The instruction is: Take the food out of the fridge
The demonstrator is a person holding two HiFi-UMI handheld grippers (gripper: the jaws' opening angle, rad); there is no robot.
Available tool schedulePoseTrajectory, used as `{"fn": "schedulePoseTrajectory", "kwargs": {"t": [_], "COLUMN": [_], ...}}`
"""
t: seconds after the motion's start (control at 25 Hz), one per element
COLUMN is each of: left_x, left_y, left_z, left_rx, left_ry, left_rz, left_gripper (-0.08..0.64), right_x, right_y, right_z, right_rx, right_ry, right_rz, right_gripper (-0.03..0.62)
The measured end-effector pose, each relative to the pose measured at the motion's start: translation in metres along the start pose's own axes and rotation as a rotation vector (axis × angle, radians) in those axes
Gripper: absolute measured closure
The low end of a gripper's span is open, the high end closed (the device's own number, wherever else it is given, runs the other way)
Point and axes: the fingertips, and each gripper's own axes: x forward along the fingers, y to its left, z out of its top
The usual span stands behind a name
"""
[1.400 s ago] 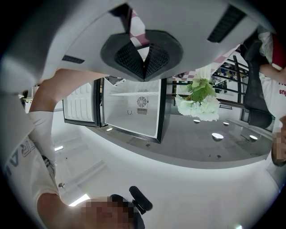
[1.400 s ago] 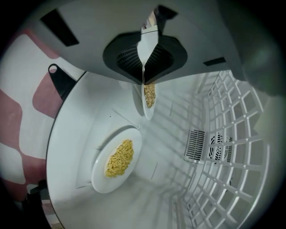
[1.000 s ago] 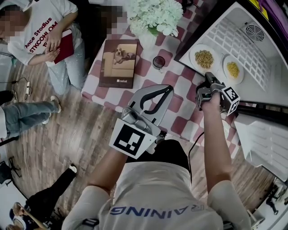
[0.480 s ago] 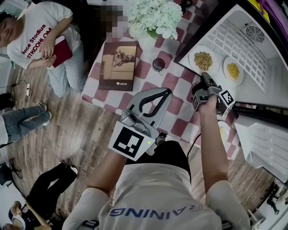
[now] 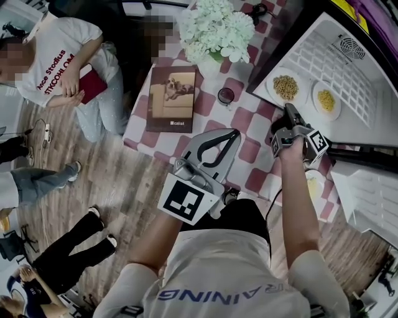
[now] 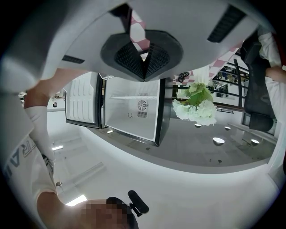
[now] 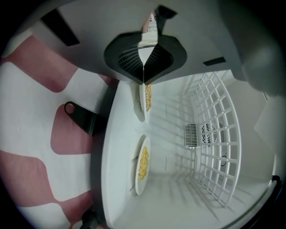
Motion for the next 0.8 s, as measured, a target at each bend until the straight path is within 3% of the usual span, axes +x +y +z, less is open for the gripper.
{"fn": "schedulePoseTrajectory", "kwargs": {"t": [0.28, 0.48, 0.8], "left_x": [-0.004, -0.007, 0.0], "left_y": [0.002, 0.001, -0.012], "left_z": [0.005, 0.006, 0.009], "left_rx": [0.009, -0.031, -0.027], "left_ry": [-0.011, -0.009, -0.008], "left_rz": [-0.032, -0.061, -0.191], "left_gripper": [0.552, 0.552, 0.552], "right_x": [-0.02, -0.047, -0.114], "right_y": [0.012, 0.017, 0.024], "right_z": [-0.003, -0.009, -0.03], "right_rx": [-0.022, -0.022, -0.011], "right_ry": [-0.031, -0.051, -0.077], "right_rz": [0.057, 0.085, 0.137], "right_gripper": [0.566, 0.566, 0.566]}}
